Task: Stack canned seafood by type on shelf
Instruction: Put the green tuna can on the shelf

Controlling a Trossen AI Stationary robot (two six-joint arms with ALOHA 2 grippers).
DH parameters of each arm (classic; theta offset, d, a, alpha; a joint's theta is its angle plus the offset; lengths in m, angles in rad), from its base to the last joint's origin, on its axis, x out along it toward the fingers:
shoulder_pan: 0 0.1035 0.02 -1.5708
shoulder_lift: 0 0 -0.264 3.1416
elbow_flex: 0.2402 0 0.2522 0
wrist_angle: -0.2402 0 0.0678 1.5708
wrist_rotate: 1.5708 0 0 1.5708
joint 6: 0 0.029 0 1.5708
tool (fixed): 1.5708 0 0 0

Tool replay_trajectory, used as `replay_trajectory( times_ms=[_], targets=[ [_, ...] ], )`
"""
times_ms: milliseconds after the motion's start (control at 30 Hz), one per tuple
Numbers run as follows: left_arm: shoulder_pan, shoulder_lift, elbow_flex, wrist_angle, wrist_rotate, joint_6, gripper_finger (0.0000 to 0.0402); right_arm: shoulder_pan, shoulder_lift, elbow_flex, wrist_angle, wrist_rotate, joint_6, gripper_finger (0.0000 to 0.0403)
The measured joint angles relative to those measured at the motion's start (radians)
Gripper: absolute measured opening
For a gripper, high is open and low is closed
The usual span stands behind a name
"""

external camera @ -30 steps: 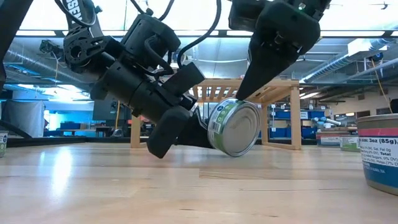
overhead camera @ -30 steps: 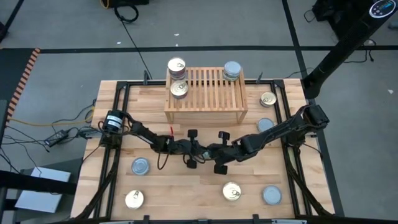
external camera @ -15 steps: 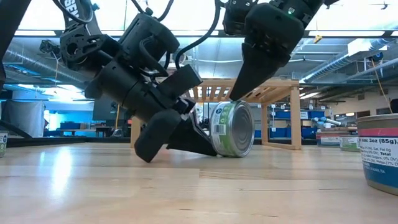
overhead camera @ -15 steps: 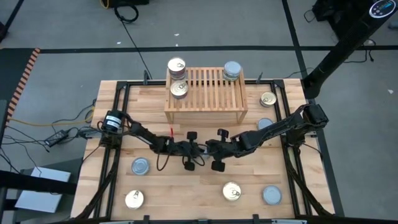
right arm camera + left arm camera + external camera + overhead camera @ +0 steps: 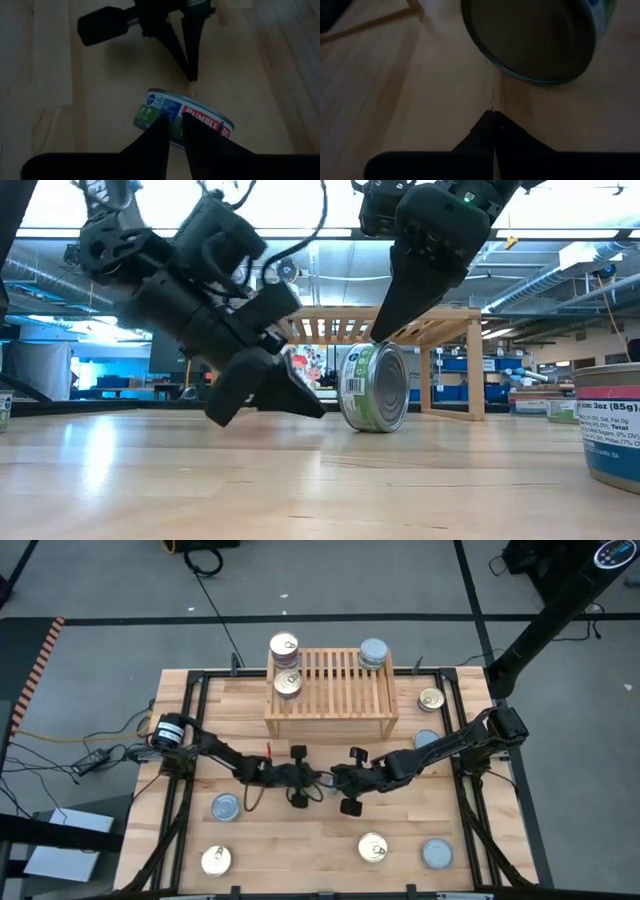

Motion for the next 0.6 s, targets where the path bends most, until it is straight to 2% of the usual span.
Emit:
replay_trajectory(
  times_ms=[133,267,600],
  targets=[
    [-0.014,0.001,-0.094,0.206,0.044,-0.061,0.0005,0.0,-0.008,-0.001,0.012,-0.004,-0.018,0.0088],
    [-0.045,0.001,-0.151,0.33,0.056,-0.076,0.0005,0.0,-0.013,0.013,-0.003,0.007,-0.057,0.0121],
    [-0.059,0.001,-0.16,0.367,0.056,-0.048,0.0005,0.019,-0.016,0.133,-0.085,0.04,-0.276,0.0231]
  ],
)
